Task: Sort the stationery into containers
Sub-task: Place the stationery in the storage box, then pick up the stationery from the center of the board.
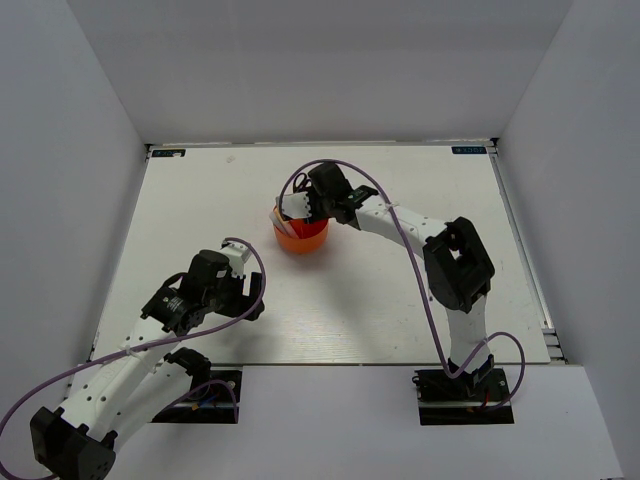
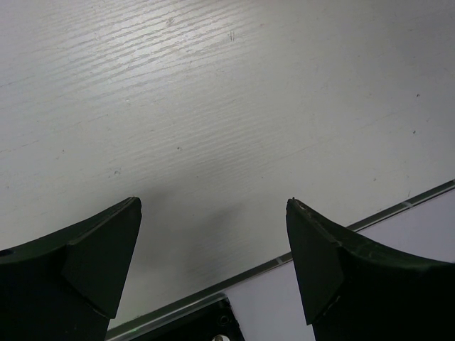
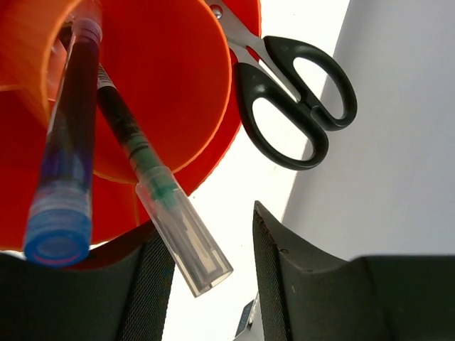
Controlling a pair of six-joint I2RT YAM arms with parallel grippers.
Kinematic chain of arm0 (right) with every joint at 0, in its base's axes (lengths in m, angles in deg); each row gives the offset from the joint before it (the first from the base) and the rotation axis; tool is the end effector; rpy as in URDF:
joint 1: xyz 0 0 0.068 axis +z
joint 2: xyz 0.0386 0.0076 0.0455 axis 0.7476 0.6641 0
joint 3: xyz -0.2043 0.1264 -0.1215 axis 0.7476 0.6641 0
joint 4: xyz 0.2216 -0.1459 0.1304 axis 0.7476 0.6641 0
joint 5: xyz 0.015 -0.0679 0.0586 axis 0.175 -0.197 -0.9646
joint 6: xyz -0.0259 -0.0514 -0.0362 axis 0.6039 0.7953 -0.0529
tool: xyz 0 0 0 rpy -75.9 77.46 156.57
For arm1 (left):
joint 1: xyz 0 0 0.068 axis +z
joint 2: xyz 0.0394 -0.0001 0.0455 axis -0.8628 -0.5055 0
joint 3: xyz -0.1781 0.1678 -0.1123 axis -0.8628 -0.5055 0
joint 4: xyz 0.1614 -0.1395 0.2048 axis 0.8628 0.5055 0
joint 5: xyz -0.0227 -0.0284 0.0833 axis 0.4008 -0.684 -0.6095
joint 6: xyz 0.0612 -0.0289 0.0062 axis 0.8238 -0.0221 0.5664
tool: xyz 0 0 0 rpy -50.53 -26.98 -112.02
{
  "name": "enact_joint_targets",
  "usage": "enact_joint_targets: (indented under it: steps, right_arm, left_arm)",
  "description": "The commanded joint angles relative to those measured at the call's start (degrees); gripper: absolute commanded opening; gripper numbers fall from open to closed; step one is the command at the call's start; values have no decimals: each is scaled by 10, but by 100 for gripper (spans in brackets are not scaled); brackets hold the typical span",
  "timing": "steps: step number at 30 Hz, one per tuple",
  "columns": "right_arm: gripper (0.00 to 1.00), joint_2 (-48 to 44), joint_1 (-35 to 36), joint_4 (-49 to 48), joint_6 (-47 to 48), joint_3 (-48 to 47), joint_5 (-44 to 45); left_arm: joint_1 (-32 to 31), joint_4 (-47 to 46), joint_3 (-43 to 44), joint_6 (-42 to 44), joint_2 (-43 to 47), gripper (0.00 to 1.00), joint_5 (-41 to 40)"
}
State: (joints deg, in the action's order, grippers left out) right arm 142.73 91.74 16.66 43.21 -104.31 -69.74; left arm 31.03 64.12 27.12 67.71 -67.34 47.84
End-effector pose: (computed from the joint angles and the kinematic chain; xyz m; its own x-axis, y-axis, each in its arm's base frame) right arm 0.3763 0.3439 0.2106 0.4033 -0.8997 -0.1671 -0.6381 -0.1456 -0.7561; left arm 0.1666 -0.0947 0.2118 -0.7903 0.1677 -0.5893 0.3366 0.9225 -0.1889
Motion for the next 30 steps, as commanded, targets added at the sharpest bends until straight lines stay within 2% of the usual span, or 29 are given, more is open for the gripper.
enact_joint_targets:
  steps: [1,6,9,15,20,21,22,23,24,25,26,27,28,29,30]
  right_arm:
    - [48,-4,6,-14,-11,-17,4]
    - [48,-36,4,-23,-37,-3,22]
    - [48,-94,0,-32,-55,35,28]
    - [56,-194,-2,-6,-90,115,12]
    - [62,-242,-10,26,-149,159,14]
    - [60,-253,-22,26,-166,174,23]
    - [54,-266,-29,18,-249,181,34]
    - [38,-269,-37,16,-286,190,47]
    - [0,-275,-73,20,-352,198,81]
    - [0,-269,-85,92,-400,193,78]
    - [0,-264,-116,127,-421,175,41]
    - [0,-242,-148,213,-490,158,24]
    - [0,-238,-164,231,-508,152,-13]
    - [0,-233,-192,246,-531,150,-30]
    - [27,-228,-206,263,-543,151,-53]
  left_arm:
    - [2,-1,-6,4,6,93,-2]
    - [3,0,-6,4,7,93,-9]
    - [2,0,-6,0,9,93,-15]
    - [2,-1,-6,0,6,93,-18]
    - [2,0,-7,-1,9,93,-26]
    - [3,0,-6,-1,10,93,-28]
    - [2,0,-7,-1,13,93,-29]
    - [2,0,-8,-2,13,91,-27]
    - [2,-4,-8,-1,17,86,-25]
    - [3,-5,-10,0,17,77,-21]
    - [0,-6,-11,2,18,42,-13]
    - [2,-7,-10,1,18,24,-11]
    - [2,-7,-9,1,18,11,-11]
    - [2,-6,-8,2,14,3,-9]
    - [2,-6,-8,2,13,3,-8]
